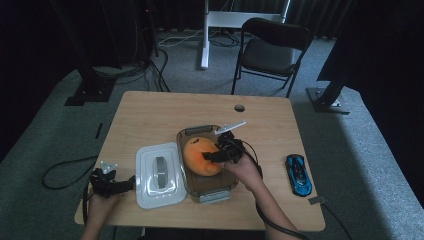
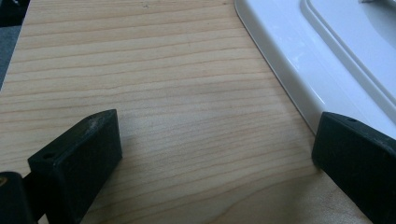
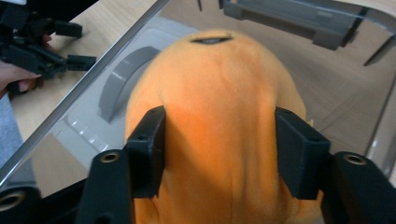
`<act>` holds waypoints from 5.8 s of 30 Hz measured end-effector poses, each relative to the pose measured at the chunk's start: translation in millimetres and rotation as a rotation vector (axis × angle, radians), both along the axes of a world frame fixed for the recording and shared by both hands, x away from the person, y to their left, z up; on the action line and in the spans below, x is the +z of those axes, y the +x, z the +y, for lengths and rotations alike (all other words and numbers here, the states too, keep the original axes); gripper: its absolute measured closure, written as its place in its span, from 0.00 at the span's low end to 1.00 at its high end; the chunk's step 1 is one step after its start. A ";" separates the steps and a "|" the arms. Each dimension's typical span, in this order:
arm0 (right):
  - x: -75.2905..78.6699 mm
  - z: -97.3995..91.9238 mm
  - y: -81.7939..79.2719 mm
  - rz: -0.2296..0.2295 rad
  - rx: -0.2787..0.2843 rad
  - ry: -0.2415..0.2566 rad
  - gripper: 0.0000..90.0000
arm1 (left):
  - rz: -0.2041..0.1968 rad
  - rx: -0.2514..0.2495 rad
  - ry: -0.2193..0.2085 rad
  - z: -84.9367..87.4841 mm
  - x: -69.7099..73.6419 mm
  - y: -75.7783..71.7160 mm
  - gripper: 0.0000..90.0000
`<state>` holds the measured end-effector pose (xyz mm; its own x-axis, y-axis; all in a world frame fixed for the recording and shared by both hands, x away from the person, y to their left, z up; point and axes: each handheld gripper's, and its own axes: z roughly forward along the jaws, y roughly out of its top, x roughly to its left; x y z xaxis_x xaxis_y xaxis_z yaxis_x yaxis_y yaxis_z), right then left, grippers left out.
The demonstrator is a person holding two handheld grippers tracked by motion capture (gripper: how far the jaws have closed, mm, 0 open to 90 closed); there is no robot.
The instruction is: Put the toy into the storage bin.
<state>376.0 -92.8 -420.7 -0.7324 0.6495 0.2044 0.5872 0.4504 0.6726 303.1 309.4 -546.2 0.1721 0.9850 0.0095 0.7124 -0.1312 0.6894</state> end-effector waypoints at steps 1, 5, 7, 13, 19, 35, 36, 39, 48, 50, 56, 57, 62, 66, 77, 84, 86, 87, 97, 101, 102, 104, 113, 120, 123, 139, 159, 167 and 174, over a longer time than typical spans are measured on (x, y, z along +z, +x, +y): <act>0.2 1.0 -0.2 0.004 0.009 -0.002 0.42 | 0.000 0.000 0.000 0.0 0.0 0.0 0.02; 1.2 0.7 -0.4 0.013 0.013 0.020 0.40 | 0.000 0.000 0.000 0.0 0.0 -0.2 0.02; 5.0 -3.4 -0.4 0.016 0.001 0.061 0.39 | 0.000 0.000 0.000 0.0 0.0 -0.2 0.02; 15.7 -12.9 -1.2 -0.003 -0.013 0.085 0.32 | 0.000 0.000 0.000 -0.1 0.0 -0.2 0.02; 17.5 -21.7 -3.1 -0.017 -0.018 0.084 0.29 | 0.000 0.000 0.000 -0.1 0.0 -0.2 0.02; 15.4 -52.5 -3.7 -0.029 -0.085 0.085 0.21 | 0.000 -0.001 0.000 0.0 0.0 -0.2 0.02; 15.1 -53.9 -3.9 -0.031 -0.089 0.086 0.20 | 0.001 -0.001 0.000 0.0 0.0 -0.2 0.02; 13.9 -58.5 -4.3 -0.035 -0.102 0.085 0.17 | 0.000 -0.001 0.000 0.0 0.0 -0.2 0.02; 12.7 -71.4 -5.7 -0.042 -0.123 0.088 0.15 | 0.001 0.000 -0.001 -0.1 0.0 -0.2 0.02; 12.2 -73.8 -6.0 -0.044 -0.124 0.085 0.15 | 0.001 0.000 -0.001 -0.1 0.0 -0.2 0.02; 8.9 -82.3 -6.5 -0.038 -0.146 0.087 0.16 | 0.001 0.001 -0.002 -0.2 0.0 -0.2 0.02; 8.4 -83.8 -6.8 -0.035 -0.149 0.089 0.16 | 0.001 0.001 -0.001 -0.1 0.0 -0.2 0.02; 6.2 -92.3 -8.3 -0.040 -0.164 0.090 0.17 | 0.001 -0.001 0.001 0.0 0.1 -0.2 0.02; 3.7 -99.6 -9.1 -0.040 -0.183 0.088 0.16 | 0.002 -0.001 0.001 0.1 0.1 -0.2 0.02; -4.4 -119.2 -12.3 -0.041 -0.229 0.090 0.17 | 0.002 0.000 -0.001 0.0 0.0 -0.2 0.02; -8.4 -130.9 -15.4 -0.046 -0.253 0.080 0.17 | 0.002 -0.001 0.000 0.0 0.0 -0.2 0.02; -10.8 -135.1 -16.5 -0.044 -0.264 0.083 0.17 | 0.002 -0.001 0.000 0.0 0.0 -0.2 0.02; -12.4 -137.7 -17.4 -0.044 -0.268 0.080 0.17 | 0.002 0.000 -0.001 -0.1 0.0 -0.2 0.02; -26.3 -163.2 -24.5 -0.036 -0.326 0.069 0.17 | 0.002 -0.001 0.000 0.0 0.1 -0.3 0.02; -32.8 -172.1 -27.1 -0.025 -0.349 0.062 0.17 | 0.002 0.000 -0.001 -0.1 0.1 -0.3 0.02; -33.7 -173.7 -27.4 -0.023 -0.349 0.062 0.17 | 0.003 0.000 -0.001 -0.1 0.1 -0.3 0.02; -35.3 -178.1 -29.0 -0.024 -0.365 0.061 0.17 | 0.003 -0.001 0.000 0.0 0.1 -0.3 0.02; -42.2 -203.9 -36.3 -0.016 -0.420 0.068 0.17 | 0.003 0.000 0.000 -0.1 0.1 -0.3 0.02; -48.2 -223.7 -41.1 -0.013 -0.476 0.059 0.17 | 0.003 -0.002 0.000 0.1 0.2 -0.2 0.02; -50.2 -232.3 -42.9 -0.014 -0.502 0.058 0.17 | 0.003 -0.002 0.000 0.1 0.2 -0.2 0.02; -72.0 -269.0 -46.9 0.020 -0.617 0.025 0.17 | 0.003 -0.002 0.000 0.1 0.2 -0.2 0.02; -110.0 -275.5 -43.7 0.109 -0.677 -0.055 0.16 | 0.003 -0.002 0.000 0.1 0.1 -0.3 0.02; -110.5 -264.5 -43.8 0.068 -0.673 -0.157 0.23 | 0.003 -0.003 0.000 0.1 0.2 -0.2 0.02; -110.3 -259.9 -44.7 0.052 -0.673 -0.204 0.25 | 0.003 -0.002 0.000 0.1 0.1 -0.3 0.02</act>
